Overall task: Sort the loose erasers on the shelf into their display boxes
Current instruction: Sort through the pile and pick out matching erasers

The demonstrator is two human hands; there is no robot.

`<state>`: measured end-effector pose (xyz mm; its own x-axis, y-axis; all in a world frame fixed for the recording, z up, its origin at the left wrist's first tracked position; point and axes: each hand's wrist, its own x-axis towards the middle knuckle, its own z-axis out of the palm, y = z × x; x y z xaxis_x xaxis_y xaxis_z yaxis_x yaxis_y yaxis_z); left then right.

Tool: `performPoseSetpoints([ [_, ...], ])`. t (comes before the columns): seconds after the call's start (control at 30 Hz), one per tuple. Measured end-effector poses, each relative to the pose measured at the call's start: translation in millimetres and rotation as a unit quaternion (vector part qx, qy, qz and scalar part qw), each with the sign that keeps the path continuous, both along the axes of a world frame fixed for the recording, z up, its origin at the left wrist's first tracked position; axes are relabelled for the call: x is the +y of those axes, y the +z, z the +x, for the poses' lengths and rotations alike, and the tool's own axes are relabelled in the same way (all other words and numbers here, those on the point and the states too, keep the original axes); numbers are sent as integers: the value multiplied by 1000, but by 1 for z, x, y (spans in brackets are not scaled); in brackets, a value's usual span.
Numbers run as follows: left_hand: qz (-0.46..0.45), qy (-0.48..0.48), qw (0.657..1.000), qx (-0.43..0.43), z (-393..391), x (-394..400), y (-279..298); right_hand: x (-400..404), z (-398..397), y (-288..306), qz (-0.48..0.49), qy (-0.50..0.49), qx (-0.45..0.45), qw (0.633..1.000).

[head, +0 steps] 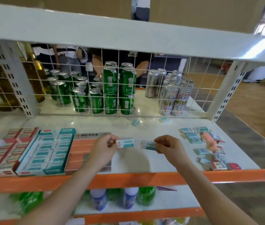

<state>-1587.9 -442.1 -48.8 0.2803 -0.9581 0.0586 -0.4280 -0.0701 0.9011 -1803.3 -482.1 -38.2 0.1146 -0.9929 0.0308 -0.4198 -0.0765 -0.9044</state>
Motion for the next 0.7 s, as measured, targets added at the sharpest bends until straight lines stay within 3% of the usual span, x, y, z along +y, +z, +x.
performPoseSetpoints([
  [0.33,-22,47,992,-114,102,26,10,8,111,3,-11,35,-12,999],
  [0.7,19,62,979,-191,197,46,5,16,216,-10,-28,70,28,997],
])
